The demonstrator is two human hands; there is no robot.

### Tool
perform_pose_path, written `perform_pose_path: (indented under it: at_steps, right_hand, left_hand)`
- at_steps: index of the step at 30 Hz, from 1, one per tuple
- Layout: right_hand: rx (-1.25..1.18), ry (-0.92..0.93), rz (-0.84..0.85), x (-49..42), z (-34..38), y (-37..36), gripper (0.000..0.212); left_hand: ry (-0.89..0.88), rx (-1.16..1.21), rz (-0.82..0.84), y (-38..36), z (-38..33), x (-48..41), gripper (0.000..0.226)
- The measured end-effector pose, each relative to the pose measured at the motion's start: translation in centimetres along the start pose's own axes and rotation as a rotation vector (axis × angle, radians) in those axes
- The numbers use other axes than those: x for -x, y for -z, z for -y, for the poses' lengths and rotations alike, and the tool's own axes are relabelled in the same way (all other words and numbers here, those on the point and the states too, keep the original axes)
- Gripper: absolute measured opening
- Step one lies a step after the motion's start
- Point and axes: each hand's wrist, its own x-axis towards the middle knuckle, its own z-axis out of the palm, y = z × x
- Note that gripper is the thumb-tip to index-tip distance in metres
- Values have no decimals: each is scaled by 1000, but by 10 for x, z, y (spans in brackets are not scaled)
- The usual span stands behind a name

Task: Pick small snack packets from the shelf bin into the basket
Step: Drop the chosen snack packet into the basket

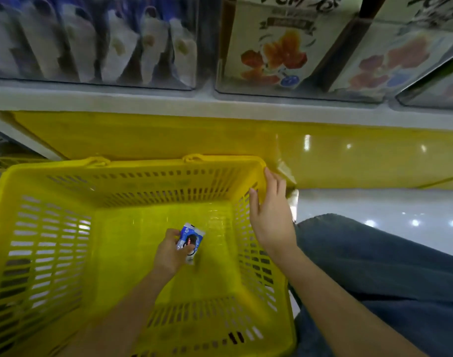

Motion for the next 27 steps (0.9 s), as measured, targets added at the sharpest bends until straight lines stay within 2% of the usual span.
perform_pose_path:
  at_steps: [5,10,13,16,18,20,22,25,27]
  right_hand:
    - [14,-3,-28,0,-2,-2,51]
    - [29,6,-30,0,-3,-3,49]
    - [37,0,-22,1,-3,-3,50]
    - [83,-13,14,4,-4,-3,52]
    - [191,1,40,5,-1,-1,53]
    - [416,21,68,4,4,5,54]
    - [580,32,84,1,14,14,53]
    - [617,128,93,-6,43,35,45]
    - [549,255,99,-12,70,51,40]
  left_hand:
    - [24,-85,40,-26,16,-10,26]
    - [11,-227,91,-27,15,-14,31]
    - [-63,-375,140,-12,7,-8,38]
    - [-211,-536,113,13,-8,2,42]
    - [-326,-674,61,37,-26,11,41]
    - [-464,-790,-23,65,-52,22,40]
    - [-583,-830,-127,95,-82,36,40]
    - [-722,-821,-296,141,-128,63,41]
    - [-818,-796,-398,170,-155,83,42]
